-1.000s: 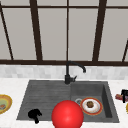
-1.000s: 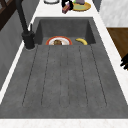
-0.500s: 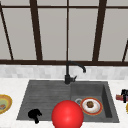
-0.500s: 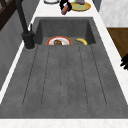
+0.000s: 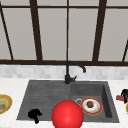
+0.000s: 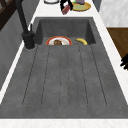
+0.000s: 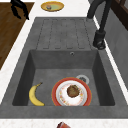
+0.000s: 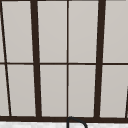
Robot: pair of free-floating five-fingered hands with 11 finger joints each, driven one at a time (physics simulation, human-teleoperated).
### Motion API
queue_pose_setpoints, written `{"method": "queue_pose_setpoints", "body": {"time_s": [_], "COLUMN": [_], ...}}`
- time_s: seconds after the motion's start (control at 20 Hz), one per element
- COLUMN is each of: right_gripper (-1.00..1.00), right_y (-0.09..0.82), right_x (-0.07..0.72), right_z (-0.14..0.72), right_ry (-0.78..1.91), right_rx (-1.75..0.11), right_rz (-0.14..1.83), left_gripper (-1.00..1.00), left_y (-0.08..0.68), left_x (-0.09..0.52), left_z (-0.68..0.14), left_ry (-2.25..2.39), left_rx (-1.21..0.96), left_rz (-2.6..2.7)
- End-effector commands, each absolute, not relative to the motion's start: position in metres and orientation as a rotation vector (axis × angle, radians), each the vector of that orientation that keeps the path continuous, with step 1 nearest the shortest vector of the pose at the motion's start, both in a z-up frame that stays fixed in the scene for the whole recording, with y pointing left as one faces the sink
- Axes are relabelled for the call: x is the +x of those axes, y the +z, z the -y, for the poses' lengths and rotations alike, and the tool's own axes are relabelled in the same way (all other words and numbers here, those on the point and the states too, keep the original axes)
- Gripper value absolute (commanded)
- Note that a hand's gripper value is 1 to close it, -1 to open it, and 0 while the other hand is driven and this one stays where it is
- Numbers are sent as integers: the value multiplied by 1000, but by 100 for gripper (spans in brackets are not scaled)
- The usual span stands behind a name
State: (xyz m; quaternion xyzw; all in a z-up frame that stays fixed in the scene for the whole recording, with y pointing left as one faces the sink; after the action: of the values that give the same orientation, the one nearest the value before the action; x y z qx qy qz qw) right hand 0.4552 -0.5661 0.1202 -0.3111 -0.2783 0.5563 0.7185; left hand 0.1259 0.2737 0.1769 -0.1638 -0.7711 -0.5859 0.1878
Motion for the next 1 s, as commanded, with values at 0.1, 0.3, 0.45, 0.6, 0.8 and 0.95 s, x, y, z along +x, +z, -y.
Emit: {"method": "queue_pose_setpoints", "body": {"time_s": [0.1, 0.3, 0.45, 0.6, 0.8, 0.95], "right_gripper": [-100, -100, -100, -100, -100, -100], "right_y": [154, 173, 189, 209, 235, 249], "right_x": [453, 446, 439, 437, 427, 419], "right_z": [564, 562, 563, 559, 560, 565], "right_ry": [1254, 1276, 1277, 1267, 1265, 1257], "right_rx": [-641, -623, -623, -625, -646, -656], "right_rz": [584, 562, 562, 552, 567, 580], "left_gripper": [0, 0, 0, 0, 0, 0], "left_y": [177, 177, 177, 177, 177, 177], "left_x": [126, 126, 126, 126, 126, 126], "left_z": [-274, -274, -274, -274, -274, -274], "left_ry": [-1649, -1649, -1649, -1649, -1649, -1649], "left_rx": [-461, -461, -461, -461, -461, -461], "left_rz": [2170, 2170, 2170, 2170, 2170, 2170]}}
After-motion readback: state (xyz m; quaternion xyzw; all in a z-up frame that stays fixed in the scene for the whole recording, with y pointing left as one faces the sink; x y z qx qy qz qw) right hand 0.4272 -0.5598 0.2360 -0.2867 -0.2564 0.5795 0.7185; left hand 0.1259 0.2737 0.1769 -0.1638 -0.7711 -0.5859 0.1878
